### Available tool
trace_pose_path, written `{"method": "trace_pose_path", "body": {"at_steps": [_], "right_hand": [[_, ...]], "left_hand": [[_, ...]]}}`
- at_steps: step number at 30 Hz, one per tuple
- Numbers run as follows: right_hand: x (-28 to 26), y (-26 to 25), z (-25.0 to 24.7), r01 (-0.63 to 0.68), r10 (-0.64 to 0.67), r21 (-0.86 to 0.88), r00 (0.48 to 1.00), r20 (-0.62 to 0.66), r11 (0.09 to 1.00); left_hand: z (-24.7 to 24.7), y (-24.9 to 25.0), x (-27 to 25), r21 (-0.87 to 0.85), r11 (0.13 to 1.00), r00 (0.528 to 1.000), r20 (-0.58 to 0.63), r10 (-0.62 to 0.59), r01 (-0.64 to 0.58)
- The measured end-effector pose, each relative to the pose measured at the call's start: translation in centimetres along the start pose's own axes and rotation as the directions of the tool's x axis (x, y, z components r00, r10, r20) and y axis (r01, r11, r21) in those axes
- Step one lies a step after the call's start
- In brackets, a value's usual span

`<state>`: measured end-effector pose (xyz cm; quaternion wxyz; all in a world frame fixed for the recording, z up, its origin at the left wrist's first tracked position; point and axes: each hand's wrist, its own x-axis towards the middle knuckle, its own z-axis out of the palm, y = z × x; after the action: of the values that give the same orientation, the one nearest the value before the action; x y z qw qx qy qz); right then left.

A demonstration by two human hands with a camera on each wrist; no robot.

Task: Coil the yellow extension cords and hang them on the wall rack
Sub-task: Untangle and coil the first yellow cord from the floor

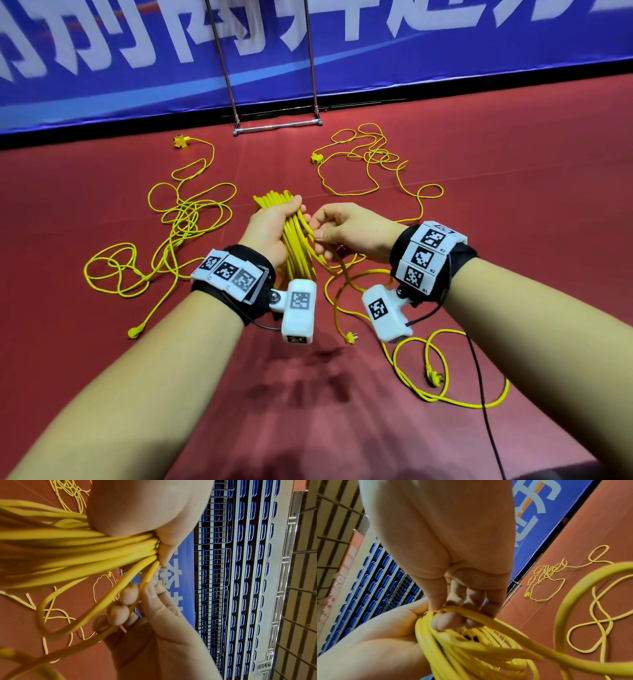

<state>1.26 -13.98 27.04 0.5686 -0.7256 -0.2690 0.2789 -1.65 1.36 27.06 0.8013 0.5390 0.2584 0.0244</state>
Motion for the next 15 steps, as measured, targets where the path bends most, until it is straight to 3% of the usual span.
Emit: {"method": "trace_pose_path", "body": {"at_steps": [6, 12, 15], "right_hand": [[0.4, 0.1, 0.3, 0.034, -0.039, -0.042, 0.992, -0.123, 0.999], [-0.1, 2.4, -0.5, -0.008, -0.003, -0.224, 0.999, -0.047, 0.975], [-0.2, 3.2, -1.0, -0.054, 0.028, -0.255, 0.994, -0.107, 0.965]], "left_hand": [[0.1, 0.3, -0.1, -0.061, 0.996, 0.996, 0.053, -0.068, 0.071], [0.0, 1.3, 0.0, -0.185, 0.982, 0.999, 0.013, -0.030, 0.032], [-0.6, 1.9, 0.3, -0.238, 0.971, 1.000, -0.024, -0.005, -0.001]]}}
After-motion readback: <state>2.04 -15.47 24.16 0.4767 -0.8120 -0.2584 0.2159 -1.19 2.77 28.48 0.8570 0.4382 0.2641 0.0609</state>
